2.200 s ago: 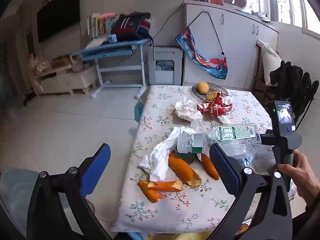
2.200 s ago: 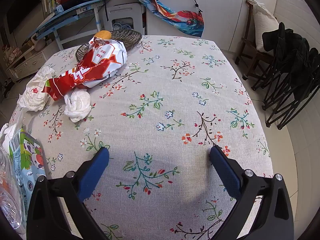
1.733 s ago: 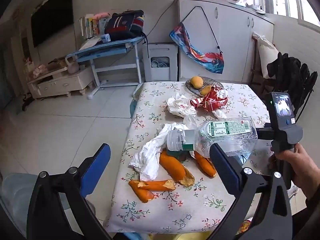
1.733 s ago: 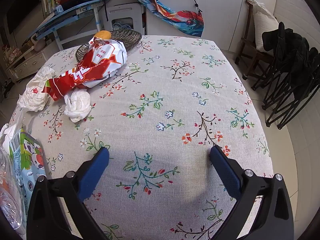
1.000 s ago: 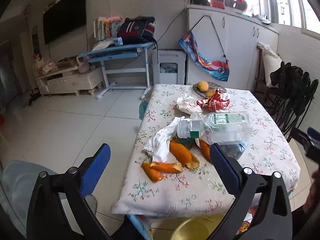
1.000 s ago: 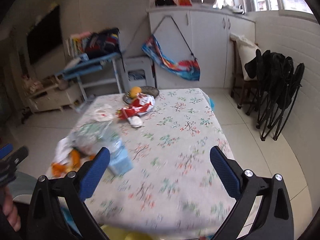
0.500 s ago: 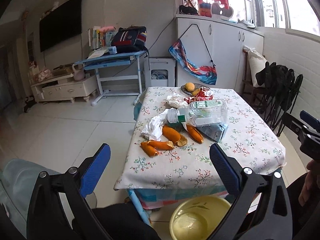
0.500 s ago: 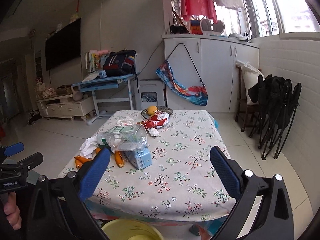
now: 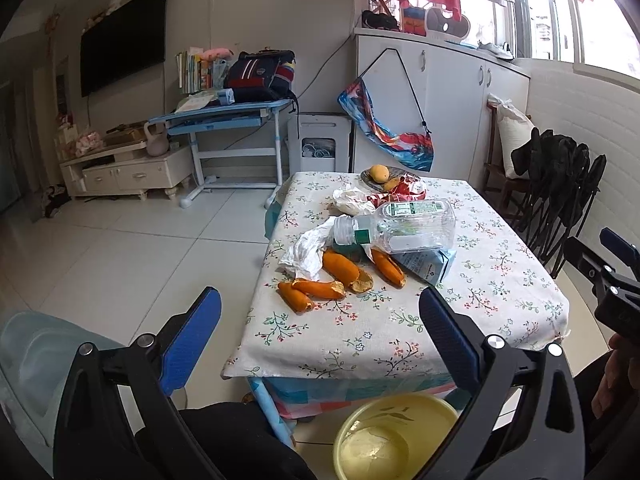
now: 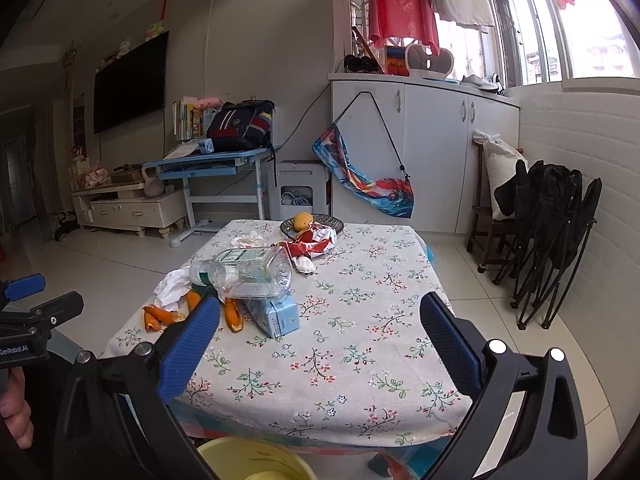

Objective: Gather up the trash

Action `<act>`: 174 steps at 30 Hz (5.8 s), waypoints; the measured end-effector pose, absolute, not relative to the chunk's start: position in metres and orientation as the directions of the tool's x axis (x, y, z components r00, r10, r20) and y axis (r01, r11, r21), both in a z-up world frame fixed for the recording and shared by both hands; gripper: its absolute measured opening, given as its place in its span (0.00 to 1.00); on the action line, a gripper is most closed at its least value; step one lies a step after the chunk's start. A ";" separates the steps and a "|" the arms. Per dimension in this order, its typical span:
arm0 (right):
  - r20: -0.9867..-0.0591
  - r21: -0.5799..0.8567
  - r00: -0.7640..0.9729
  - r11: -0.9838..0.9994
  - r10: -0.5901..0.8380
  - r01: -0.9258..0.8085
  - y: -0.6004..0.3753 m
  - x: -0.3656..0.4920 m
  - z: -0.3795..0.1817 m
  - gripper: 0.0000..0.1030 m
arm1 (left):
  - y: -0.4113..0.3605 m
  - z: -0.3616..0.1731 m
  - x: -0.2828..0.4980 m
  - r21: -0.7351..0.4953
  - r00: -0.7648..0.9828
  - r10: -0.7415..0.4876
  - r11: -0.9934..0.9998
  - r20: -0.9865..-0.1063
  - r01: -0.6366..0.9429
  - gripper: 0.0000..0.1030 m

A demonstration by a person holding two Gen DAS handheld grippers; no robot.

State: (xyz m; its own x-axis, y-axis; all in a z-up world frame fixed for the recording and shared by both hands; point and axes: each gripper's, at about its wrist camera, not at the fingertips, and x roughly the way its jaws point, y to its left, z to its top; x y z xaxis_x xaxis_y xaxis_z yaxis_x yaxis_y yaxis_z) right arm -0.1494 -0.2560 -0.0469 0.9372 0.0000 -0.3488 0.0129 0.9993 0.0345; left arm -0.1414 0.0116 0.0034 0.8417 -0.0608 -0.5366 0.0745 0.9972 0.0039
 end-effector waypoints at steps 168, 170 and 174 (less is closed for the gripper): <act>-0.796 0.124 0.420 0.796 0.436 -0.592 -0.178 -0.113 -0.112 0.54 | 0.055 -0.044 -0.054 -0.273 0.721 -0.300 0.949 -0.625 0.158 0.16; -0.837 0.113 0.379 0.801 0.396 -0.588 -0.169 -0.113 -0.139 0.54 | 0.054 -0.044 -0.058 -0.272 0.719 -0.306 0.948 -0.624 0.167 0.16; -0.891 0.112 0.311 0.822 0.332 -0.559 -0.162 -0.104 -0.181 0.54 | 0.047 -0.045 -0.070 -0.258 0.710 -0.318 0.946 -0.629 0.195 0.16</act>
State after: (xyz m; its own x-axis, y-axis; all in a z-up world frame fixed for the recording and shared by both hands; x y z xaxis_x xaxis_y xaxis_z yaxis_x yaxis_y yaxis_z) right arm -0.1038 -0.1624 -0.1806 0.3106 0.3321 -0.8906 -0.5588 0.8218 0.1115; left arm -0.0702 0.0472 -0.0454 0.7097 -0.3182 -0.6285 0.1955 0.9461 -0.2582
